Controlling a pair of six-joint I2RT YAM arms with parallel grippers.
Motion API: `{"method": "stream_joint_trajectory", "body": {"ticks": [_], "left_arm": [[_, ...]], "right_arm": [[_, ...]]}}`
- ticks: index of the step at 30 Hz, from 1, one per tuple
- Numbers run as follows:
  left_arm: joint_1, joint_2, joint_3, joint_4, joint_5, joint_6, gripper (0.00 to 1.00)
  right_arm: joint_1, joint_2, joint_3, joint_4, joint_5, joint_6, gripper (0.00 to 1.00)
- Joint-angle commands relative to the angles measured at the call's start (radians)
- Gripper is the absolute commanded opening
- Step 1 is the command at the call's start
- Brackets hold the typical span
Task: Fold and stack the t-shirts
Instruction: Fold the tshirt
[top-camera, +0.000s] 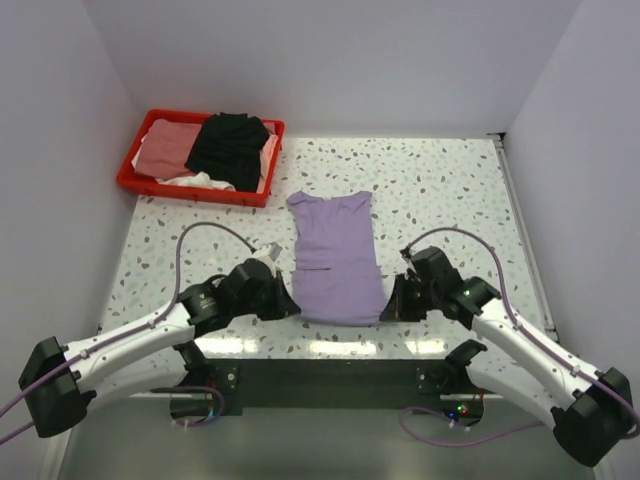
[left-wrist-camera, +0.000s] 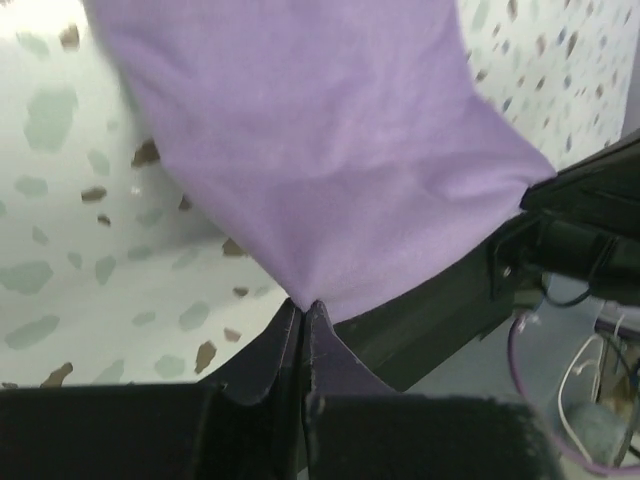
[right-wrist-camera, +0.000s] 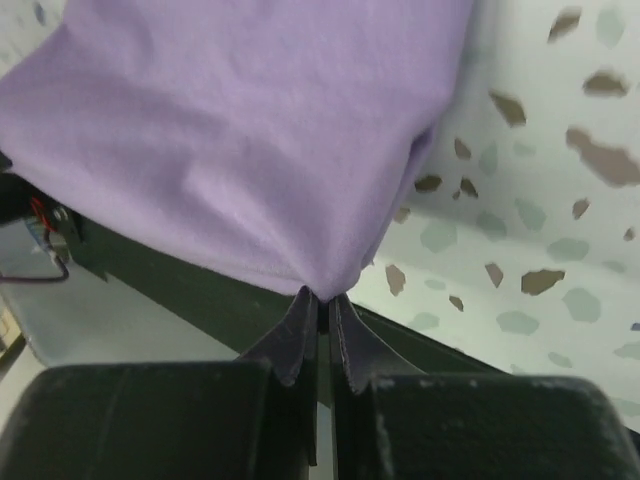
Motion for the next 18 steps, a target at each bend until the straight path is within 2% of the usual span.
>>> {"method": "stream_joint_trajectory", "body": {"ticks": [1, 5, 9, 11, 18], "left_arm": [[0.006, 0.065, 0.196, -0.134, -0.202, 0.045, 0.0], [0.055, 0.177, 0.346, -0.183, -0.296, 0.096, 0.0], [0.192, 0.255, 0.454, -0.12, -0.27, 0.157, 0.0], [0.224, 0.274, 0.5, -0.07, -0.262, 0.193, 0.0], [0.316, 0.421, 0.692, -0.056, -0.24, 0.268, 0.0]], "right_arm": [[0.002, 0.096, 0.236, -0.057, 0.163, -0.109, 0.0], [-0.012, 0.213, 0.384, -0.013, 0.205, -0.143, 0.0], [-0.056, 0.297, 0.502, 0.047, 0.19, -0.178, 0.0], [-0.085, 0.352, 0.544, 0.052, 0.182, -0.203, 0.0], [-0.173, 0.498, 0.679, 0.096, 0.027, -0.233, 0.0]]}}
